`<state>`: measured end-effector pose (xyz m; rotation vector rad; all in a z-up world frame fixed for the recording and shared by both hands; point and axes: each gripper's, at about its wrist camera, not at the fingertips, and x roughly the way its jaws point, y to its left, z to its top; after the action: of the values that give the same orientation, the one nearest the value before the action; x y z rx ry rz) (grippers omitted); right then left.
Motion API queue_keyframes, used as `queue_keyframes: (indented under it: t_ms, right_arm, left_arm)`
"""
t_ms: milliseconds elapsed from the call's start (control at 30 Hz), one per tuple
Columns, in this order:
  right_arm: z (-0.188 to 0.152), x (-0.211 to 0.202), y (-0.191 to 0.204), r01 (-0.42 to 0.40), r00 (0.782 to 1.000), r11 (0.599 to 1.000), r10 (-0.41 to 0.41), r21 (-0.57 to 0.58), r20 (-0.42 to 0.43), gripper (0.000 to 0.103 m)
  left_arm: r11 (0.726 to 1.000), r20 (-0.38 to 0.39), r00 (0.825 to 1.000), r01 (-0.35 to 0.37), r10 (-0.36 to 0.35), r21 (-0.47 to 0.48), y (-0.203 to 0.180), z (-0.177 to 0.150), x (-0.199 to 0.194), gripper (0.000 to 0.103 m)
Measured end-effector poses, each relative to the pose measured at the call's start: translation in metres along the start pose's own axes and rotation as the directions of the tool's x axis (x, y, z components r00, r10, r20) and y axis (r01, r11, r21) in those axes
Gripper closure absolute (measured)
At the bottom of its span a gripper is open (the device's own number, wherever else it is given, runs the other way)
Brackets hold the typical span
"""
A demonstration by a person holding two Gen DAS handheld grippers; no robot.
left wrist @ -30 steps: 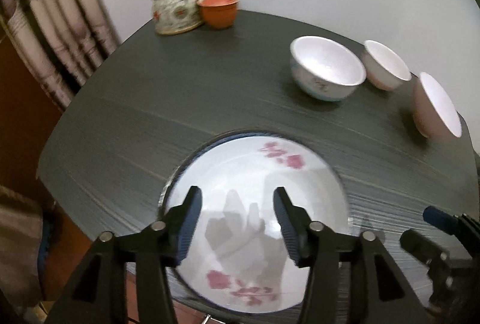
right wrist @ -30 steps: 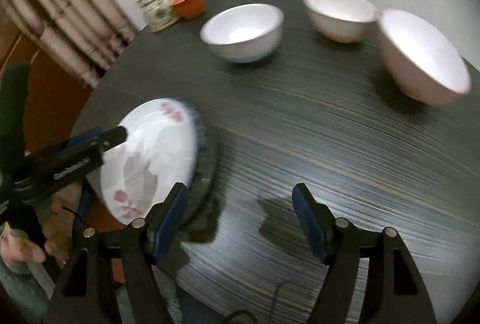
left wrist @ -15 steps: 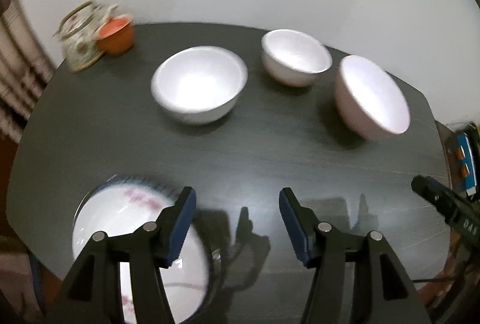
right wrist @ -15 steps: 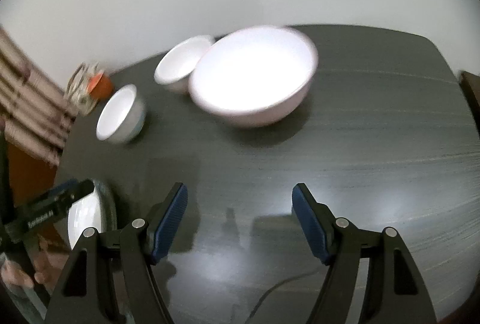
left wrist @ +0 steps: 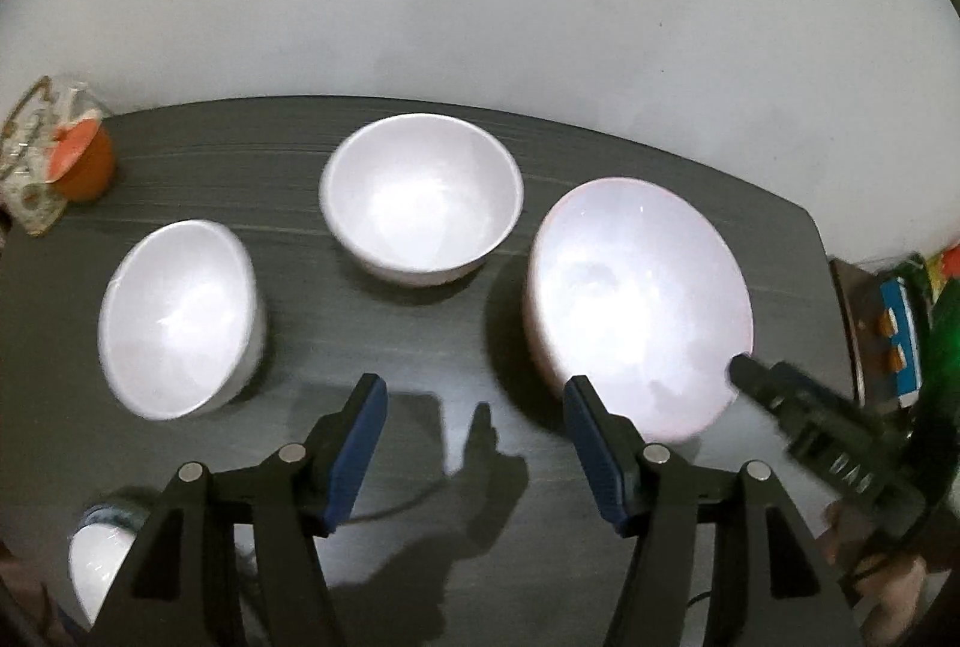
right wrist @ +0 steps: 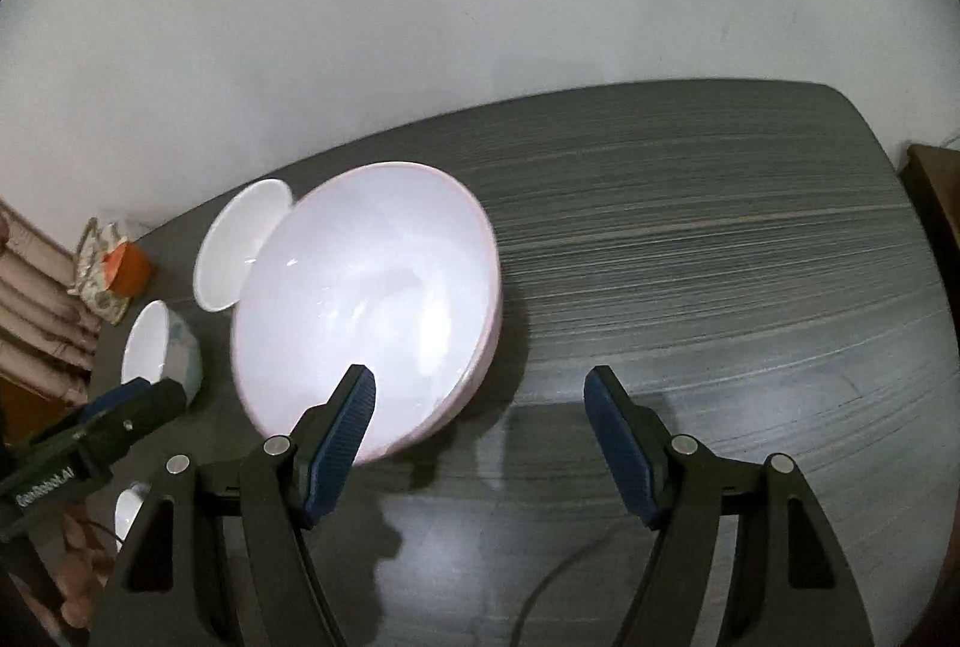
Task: Organize plates and bowls
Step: 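Move both tools to the large pink bowl rim and close on it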
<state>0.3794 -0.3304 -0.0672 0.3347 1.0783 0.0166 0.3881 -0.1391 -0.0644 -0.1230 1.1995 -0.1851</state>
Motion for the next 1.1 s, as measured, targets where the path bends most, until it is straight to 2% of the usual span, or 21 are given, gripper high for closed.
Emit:
queue_keyframes:
  t_ms: [100,333,367,600,667,700,733,833,900,1100]
  right_arm:
    - [0.006,0.015,-0.003,0.006,1.000,1.000,-0.006,0.009,-0.018,0.033]
    - [0.009,0.035,-0.009,0.007,0.999,1.000,-0.007,0.008,-0.046,0.035]
    - [0.009,0.037,-0.010,0.005,0.999,1.000,-0.005,0.005,-0.048,0.039]
    - [0.009,0.042,-0.016,-0.012,0.998,1.000,0.013,0.006,-0.056,0.055]
    - [0.010,0.042,-0.022,-0.015,0.998,1.000,0.016,0.012,-0.059,0.061]
    - [0.010,0.043,-0.024,-0.016,0.998,1.000,0.016,0.016,-0.059,0.062]
    - [0.010,0.043,-0.026,-0.016,0.998,1.000,0.017,0.020,-0.060,0.065]
    - [0.008,0.044,-0.031,-0.024,0.997,0.999,0.026,0.029,-0.074,0.080]
    - [0.007,0.045,-0.033,-0.028,0.996,0.999,0.031,0.039,-0.083,0.085]
    - [0.000,0.036,-0.042,-0.026,0.996,0.999,0.030,0.048,-0.086,0.085]
  left_arm:
    - [1.000,-0.028,1.000,0.009,-0.009,-0.019,-0.004,0.009,0.016,0.040]
    - [1.000,-0.069,0.997,-0.026,0.025,-0.011,-0.013,0.021,0.052,0.040]
    - [0.999,-0.072,0.997,-0.032,0.031,-0.009,-0.012,0.025,0.056,0.040]
    - [0.997,-0.060,0.996,-0.071,0.072,0.030,-0.021,0.031,0.072,0.040]
    - [0.997,-0.060,0.995,-0.074,0.076,0.039,-0.023,0.032,0.075,0.048]
    - [0.997,-0.064,0.995,-0.070,0.073,0.044,-0.024,0.032,0.077,0.062]
    - [0.997,-0.070,0.995,-0.068,0.071,0.047,-0.024,0.032,0.079,0.071]
    - [0.997,-0.082,0.995,-0.056,0.060,0.047,-0.030,0.032,0.089,0.083]
    - [0.998,-0.077,0.996,-0.040,0.044,0.056,-0.032,0.031,0.089,0.087]
    - [0.997,-0.082,0.996,-0.042,0.047,0.062,-0.034,0.026,0.085,0.088]
